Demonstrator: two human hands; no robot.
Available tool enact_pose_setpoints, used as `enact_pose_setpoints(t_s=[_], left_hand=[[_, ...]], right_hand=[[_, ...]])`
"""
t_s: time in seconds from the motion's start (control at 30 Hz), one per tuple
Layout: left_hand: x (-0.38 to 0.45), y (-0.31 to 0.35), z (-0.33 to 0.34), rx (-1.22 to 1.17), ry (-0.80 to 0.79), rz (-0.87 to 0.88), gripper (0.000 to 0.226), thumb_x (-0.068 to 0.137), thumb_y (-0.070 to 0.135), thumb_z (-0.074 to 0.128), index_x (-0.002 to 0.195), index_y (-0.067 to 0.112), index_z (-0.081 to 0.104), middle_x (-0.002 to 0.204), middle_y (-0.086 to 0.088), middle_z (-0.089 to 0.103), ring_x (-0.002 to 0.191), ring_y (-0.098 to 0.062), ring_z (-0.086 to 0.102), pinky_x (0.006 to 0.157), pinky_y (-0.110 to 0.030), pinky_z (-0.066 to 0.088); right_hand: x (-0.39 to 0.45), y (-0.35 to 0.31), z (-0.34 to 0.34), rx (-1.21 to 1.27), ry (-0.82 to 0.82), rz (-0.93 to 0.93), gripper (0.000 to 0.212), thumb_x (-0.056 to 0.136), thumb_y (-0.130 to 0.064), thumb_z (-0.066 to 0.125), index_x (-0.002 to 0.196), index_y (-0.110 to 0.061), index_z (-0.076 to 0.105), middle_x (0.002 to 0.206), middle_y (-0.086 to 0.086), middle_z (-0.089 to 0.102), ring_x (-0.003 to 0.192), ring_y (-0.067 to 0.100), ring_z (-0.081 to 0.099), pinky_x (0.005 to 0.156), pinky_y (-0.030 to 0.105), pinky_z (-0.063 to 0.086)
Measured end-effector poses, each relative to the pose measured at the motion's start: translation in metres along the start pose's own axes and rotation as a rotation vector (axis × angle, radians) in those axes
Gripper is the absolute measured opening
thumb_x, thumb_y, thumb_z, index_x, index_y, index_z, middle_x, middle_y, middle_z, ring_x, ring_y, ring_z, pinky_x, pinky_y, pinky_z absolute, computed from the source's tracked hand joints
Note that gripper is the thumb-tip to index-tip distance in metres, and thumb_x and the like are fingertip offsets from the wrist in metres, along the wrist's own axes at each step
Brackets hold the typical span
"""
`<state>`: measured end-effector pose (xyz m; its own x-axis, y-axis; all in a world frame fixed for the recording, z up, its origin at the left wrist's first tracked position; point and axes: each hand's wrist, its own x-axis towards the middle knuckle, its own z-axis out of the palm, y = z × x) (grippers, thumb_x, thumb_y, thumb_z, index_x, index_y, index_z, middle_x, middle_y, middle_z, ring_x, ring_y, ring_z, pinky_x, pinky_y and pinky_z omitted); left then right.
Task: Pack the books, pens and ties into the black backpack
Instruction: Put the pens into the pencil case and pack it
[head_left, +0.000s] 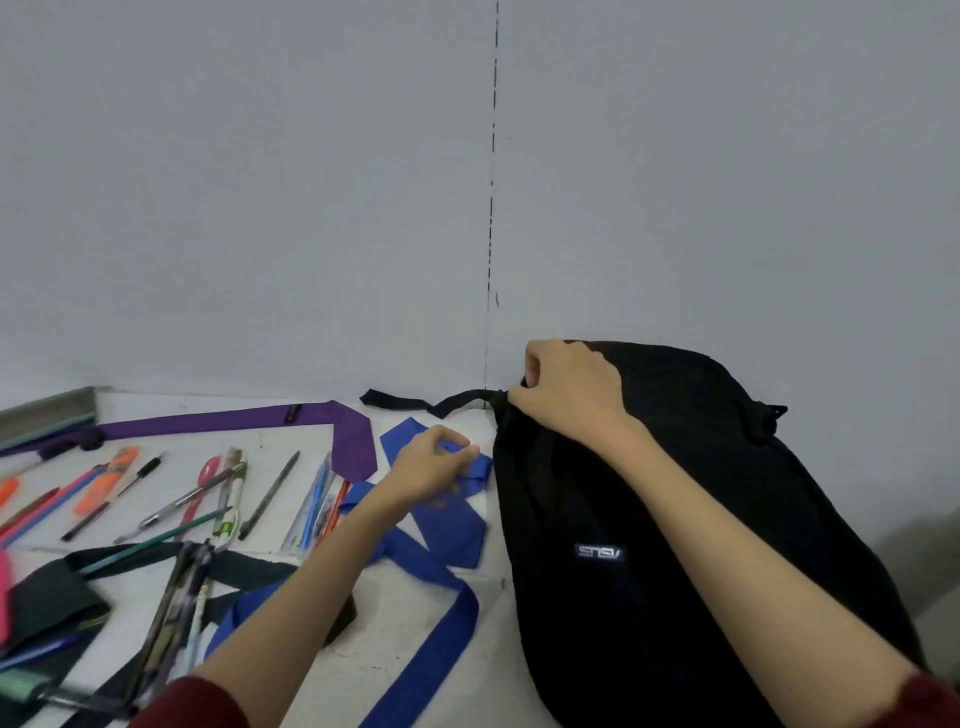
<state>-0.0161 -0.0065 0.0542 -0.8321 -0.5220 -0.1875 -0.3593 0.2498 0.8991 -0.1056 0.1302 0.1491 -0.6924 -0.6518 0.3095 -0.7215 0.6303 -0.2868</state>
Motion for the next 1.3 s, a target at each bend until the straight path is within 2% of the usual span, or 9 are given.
enact_pose_setpoints(t_s=[0.2,0.37,0.5,0.57,0.8,0.93,1.1,1.2,1.3], left_hand=[[-0.046,-0.04,-0.072,0.023,0.179,-0.017,0.008,0.093,0.028,0.057,0.093,0.021,0.056,0.076,0.001,0.061,0.053,-0.006,0.055,0.046,-0.019,0.042],[-0.084,-0.082,-0.163,0.06,0.357,-0.111,0.007,0.093,0.027,0.056,0.097,0.021,0.056,0.083,-0.002,0.064,0.06,-0.011,0.057,0.051,-0.02,0.047],[-0.108,-0.121,-0.247,0.127,0.482,-0.163,0.011,0.093,0.026,0.056,0.099,0.017,0.058,0.085,-0.003,0.065,0.062,-0.012,0.06,0.046,-0.018,0.047],[-0.112,-0.147,-0.301,0.218,0.528,-0.181,0.01,0.092,0.027,0.057,0.095,0.018,0.061,0.085,-0.004,0.065,0.062,-0.014,0.06,0.047,-0.021,0.044],[-0.07,-0.236,-0.484,0.664,0.632,-0.196,0.024,0.094,0.018,0.051,0.107,0.012,0.07,0.113,-0.005,0.067,0.101,-0.021,0.06,0.088,-0.029,0.042],[-0.037,-0.275,-0.537,0.841,0.555,-0.155,0.029,0.094,0.018,0.048,0.117,0.017,0.065,0.121,-0.004,0.061,0.108,-0.023,0.056,0.088,-0.033,0.046],[0.001,-0.317,-0.57,0.932,0.326,-0.126,0.051,0.093,0.039,0.052,0.141,0.024,0.041,0.151,0.005,0.033,0.138,-0.016,0.03,0.108,-0.035,0.033],[0.012,-0.329,-0.577,0.985,0.297,-0.055,0.045,0.095,0.039,0.048,0.138,0.025,0.046,0.143,0.006,0.046,0.13,-0.015,0.041,0.103,-0.031,0.038],[0.019,-0.335,-0.585,0.953,0.306,0.015,0.033,0.096,0.036,0.046,0.125,0.026,0.06,0.122,0.006,0.063,0.11,-0.016,0.056,0.088,-0.029,0.047]], right_hand=[[-0.003,-0.093,0.057,0.221,-0.16,-0.225,0.013,0.083,-0.025,0.056,0.076,-0.014,0.055,0.081,0.004,0.062,0.075,0.024,0.054,0.059,0.028,0.036],[-0.004,-0.176,0.1,0.343,-0.336,-0.347,0.013,0.083,-0.025,0.057,0.074,-0.017,0.053,0.074,-0.001,0.055,0.074,0.023,0.053,0.061,0.028,0.037],[0.0,-0.243,0.14,0.374,-0.423,-0.421,0.009,0.085,-0.023,0.055,0.085,-0.014,0.058,0.086,0.002,0.063,0.08,0.023,0.058,0.065,0.029,0.042],[0.008,-0.283,0.166,0.374,-0.458,-0.437,0.008,0.084,-0.023,0.055,0.088,-0.017,0.058,0.083,0.0,0.061,0.083,0.022,0.058,0.067,0.029,0.042],[0.069,-0.42,0.268,0.413,-0.449,-0.348,0.018,0.086,-0.017,0.05,0.097,-0.016,0.064,0.102,0.001,0.063,0.1,0.022,0.055,0.073,0.027,0.04],[0.115,-0.471,0.32,0.369,-0.441,-0.294,0.031,0.086,-0.012,0.049,0.113,-0.018,0.063,0.117,0.004,0.059,0.112,0.022,0.05,0.083,0.03,0.042],[0.159,-0.503,0.369,0.155,-0.425,-0.315,0.048,0.084,-0.004,0.047,0.13,-0.019,0.052,0.13,0.003,0.048,0.119,0.024,0.038,0.088,0.033,0.042],[0.175,-0.512,0.39,0.024,-0.429,-0.351,0.055,0.083,-0.003,0.048,0.134,-0.022,0.049,0.139,-0.001,0.043,0.121,0.024,0.035,0.091,0.031,0.039],[0.185,-0.516,0.409,-0.08,-0.415,-0.339,0.046,0.086,-0.008,0.048,0.128,-0.024,0.055,0.132,-0.002,0.05,0.116,0.023,0.039,0.089,0.031,0.032]])
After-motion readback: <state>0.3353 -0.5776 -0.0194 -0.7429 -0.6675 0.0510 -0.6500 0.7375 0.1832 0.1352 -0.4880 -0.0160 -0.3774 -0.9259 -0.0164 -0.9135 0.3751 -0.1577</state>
